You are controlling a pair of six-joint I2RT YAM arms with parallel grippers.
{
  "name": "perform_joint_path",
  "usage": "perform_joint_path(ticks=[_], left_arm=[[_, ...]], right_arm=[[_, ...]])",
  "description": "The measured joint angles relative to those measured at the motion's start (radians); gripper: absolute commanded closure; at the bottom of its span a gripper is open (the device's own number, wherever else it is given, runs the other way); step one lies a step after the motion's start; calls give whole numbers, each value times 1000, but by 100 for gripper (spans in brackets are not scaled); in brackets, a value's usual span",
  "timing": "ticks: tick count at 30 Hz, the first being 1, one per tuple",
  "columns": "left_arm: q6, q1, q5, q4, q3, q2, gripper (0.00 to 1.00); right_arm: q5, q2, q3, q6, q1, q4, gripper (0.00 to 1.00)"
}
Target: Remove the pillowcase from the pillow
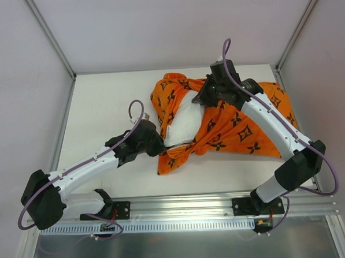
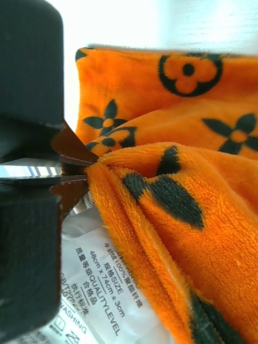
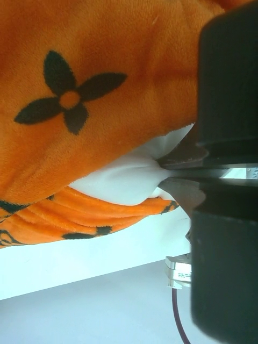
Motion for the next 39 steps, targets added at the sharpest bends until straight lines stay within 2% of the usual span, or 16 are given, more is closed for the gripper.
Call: perform_joint_path(ticks=[11, 20, 21, 22, 23, 25, 27, 29, 31, 33, 34, 38, 39], left_arm=[[14, -5, 0, -6, 18, 45, 100], [22, 153, 145, 103, -32, 83, 98], [31, 166, 163, 101, -35, 70, 88], [47, 179, 182, 97, -39, 50, 68], [71, 194, 201, 82, -41, 26, 56], [121, 225, 219, 37, -45, -17, 25], [173, 251, 229, -29, -37, -42, 24], [226, 261, 226, -98, -2, -46, 28], [283, 266, 219, -151, 64, -46, 30], [335, 265, 206, -187, 152, -43, 28], [363, 265, 201, -193, 196, -41, 25], [462, 247, 196, -201, 352, 6, 3], [488, 222, 184, -201, 382, 27, 1]], right_arm=[[-23, -29, -19, 8, -29, 21, 99], [-114, -231, -130, -58, -89, 22, 99], [-131, -254, -148, -76, -92, 21, 99], [-161, -283, -174, -98, -96, 27, 99], [-197, -320, -220, -121, -100, 52, 99], [-247, -377, -308, -147, -101, 92, 99], [-295, -427, -418, -170, -95, 148, 99], [-327, -452, -504, -189, -78, 163, 99], [-346, -454, -550, -206, -62, 159, 99], [-356, -454, -568, -226, -56, 142, 99], [-357, -455, -567, -238, -56, 135, 99], [-356, -455, -537, -278, -56, 120, 99], [-356, -455, -528, -286, -56, 116, 99]])
